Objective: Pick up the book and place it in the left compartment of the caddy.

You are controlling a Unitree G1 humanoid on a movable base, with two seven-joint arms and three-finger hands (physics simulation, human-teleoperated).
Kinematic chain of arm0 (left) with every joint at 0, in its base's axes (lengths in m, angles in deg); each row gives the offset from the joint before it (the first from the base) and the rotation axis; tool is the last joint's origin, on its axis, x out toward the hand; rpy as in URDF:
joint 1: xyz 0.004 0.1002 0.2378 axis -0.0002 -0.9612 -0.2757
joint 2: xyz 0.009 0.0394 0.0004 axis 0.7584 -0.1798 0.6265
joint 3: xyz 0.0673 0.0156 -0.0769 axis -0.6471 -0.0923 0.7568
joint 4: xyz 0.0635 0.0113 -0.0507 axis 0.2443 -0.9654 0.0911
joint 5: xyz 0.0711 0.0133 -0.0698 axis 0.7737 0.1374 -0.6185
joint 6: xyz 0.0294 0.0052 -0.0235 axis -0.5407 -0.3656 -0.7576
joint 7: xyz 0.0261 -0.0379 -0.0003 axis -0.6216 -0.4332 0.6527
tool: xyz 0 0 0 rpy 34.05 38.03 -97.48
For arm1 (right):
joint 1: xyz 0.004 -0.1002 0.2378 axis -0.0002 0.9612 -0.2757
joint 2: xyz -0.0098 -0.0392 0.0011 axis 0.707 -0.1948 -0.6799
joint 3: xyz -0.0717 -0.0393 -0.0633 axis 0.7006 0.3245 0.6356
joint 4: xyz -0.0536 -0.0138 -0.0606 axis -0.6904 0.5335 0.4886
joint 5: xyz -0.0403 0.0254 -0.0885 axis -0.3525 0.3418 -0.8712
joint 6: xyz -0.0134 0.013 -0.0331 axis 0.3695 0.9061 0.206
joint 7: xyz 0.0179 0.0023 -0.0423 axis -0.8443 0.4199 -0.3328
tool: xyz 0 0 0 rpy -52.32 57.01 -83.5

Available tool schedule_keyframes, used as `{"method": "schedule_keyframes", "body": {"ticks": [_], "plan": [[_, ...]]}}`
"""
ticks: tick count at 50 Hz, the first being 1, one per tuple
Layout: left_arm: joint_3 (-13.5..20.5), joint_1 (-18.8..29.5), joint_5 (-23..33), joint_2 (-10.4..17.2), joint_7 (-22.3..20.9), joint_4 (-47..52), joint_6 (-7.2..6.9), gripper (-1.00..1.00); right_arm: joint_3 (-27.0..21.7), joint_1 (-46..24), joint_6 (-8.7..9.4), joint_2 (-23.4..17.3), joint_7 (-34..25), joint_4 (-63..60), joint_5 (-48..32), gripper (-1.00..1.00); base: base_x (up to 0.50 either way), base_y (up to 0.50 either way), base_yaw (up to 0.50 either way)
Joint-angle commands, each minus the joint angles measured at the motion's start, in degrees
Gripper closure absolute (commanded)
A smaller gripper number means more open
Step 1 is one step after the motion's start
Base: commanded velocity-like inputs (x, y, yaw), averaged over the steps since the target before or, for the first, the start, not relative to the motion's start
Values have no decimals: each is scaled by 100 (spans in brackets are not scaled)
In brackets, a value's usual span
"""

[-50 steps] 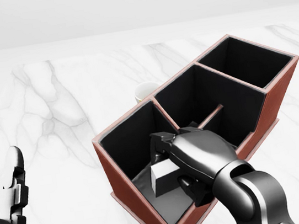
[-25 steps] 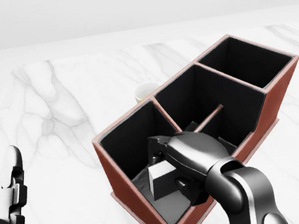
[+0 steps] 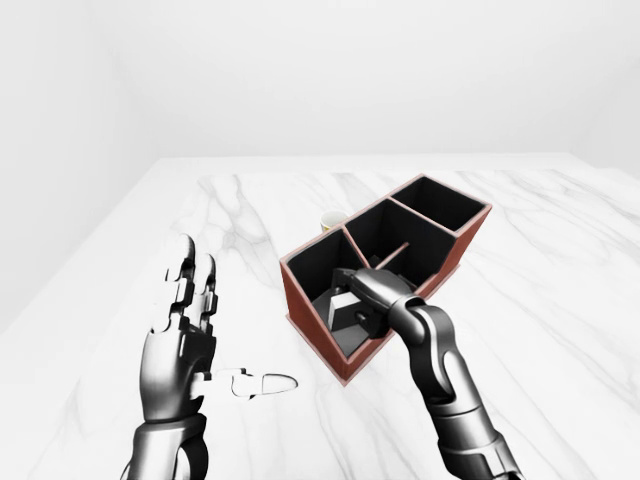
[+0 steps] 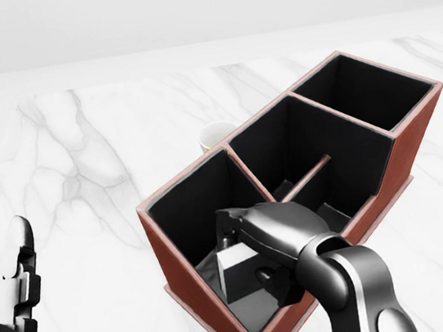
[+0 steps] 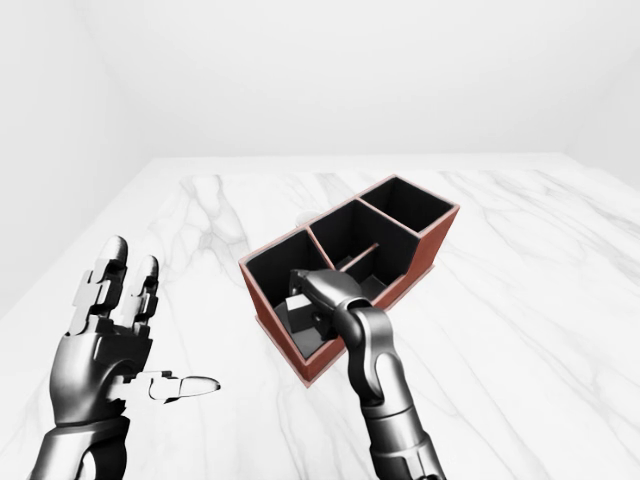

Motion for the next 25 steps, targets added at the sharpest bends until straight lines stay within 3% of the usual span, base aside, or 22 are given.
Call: {"method": "schedule_keyframes", "body": {"ticks": [1,25], "plan": [[-1,-5,-9,8,7,7,0,-100,-15,-76,0,37,0,92,88,100,0,0,0],[-28,-25,2,14,14,33,0,-100,-22,-109,0,82,0,588,-153,100,0,0,0]]}}
